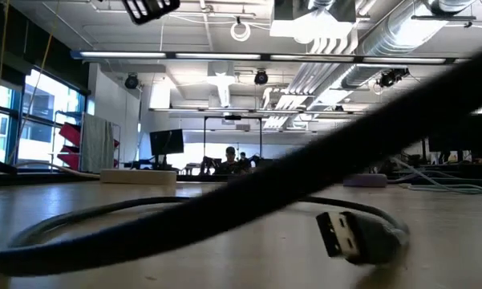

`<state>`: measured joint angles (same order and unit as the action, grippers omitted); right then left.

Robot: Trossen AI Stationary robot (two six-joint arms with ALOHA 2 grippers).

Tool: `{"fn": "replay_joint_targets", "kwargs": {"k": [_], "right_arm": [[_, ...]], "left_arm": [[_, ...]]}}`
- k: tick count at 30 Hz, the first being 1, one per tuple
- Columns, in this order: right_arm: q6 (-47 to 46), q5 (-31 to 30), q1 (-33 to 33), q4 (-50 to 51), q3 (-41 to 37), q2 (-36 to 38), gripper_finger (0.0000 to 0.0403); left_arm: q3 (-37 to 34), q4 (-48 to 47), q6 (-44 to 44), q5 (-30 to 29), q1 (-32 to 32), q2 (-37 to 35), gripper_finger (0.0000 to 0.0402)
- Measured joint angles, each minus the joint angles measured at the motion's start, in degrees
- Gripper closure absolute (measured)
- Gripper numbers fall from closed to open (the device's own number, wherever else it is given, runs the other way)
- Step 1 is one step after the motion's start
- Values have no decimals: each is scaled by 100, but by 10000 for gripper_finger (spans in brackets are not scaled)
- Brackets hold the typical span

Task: Insert USB
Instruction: Insert the black charger cable into the white charger adapter in the bottom white outlet extension

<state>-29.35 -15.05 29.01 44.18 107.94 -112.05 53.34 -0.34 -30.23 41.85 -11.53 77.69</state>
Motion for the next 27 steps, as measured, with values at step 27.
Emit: {"fn": "replay_joint_targets", "kwargs": {"k": [27], "right_arm": [[-2933,1495,-739,-546,-2,839,403]], "left_arm": [[1425,-1327,4663,-6247,-2148,-369,318]]}}
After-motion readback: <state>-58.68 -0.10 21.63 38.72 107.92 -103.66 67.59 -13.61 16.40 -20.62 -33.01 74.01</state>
